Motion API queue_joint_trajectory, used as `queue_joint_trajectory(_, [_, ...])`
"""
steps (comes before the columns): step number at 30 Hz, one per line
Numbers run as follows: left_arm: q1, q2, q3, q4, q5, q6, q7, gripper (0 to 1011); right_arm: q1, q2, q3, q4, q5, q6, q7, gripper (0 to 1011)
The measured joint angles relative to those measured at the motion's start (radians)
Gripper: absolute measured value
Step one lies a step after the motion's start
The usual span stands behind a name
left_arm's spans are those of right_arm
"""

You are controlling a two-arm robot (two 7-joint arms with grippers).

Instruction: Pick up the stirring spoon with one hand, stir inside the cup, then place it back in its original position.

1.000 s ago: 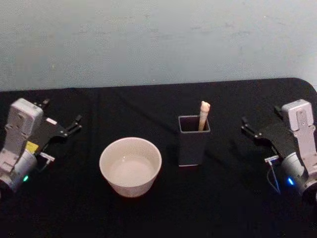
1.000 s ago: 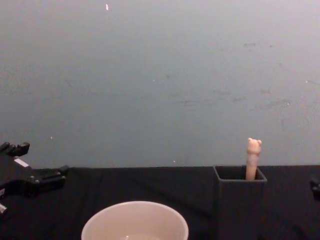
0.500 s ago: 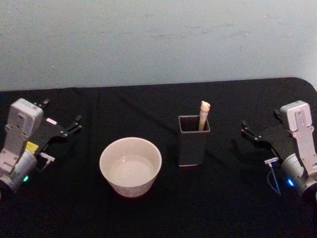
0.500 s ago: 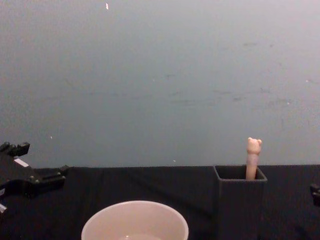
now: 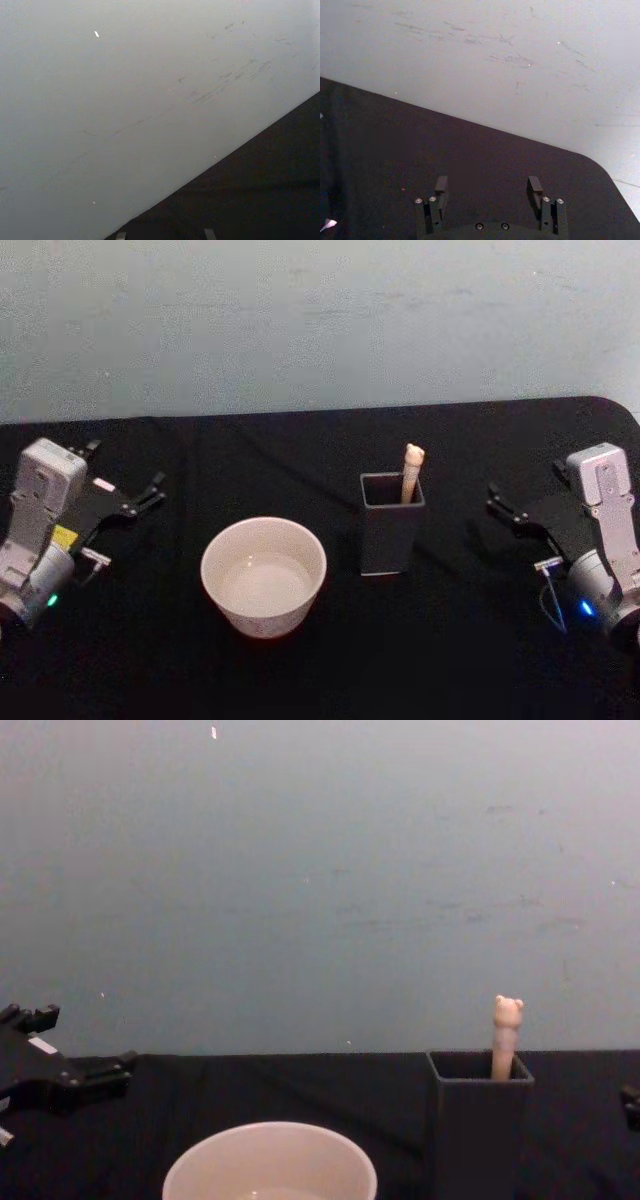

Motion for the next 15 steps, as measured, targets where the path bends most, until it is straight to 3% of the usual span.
queue_joint_trajectory(15, [0.000, 0.000, 0.000, 0.000, 0.000, 0.000, 0.000, 1001, 0.000, 0.000, 0.000, -0.001, 0.000, -0.002, -0.001, 1002])
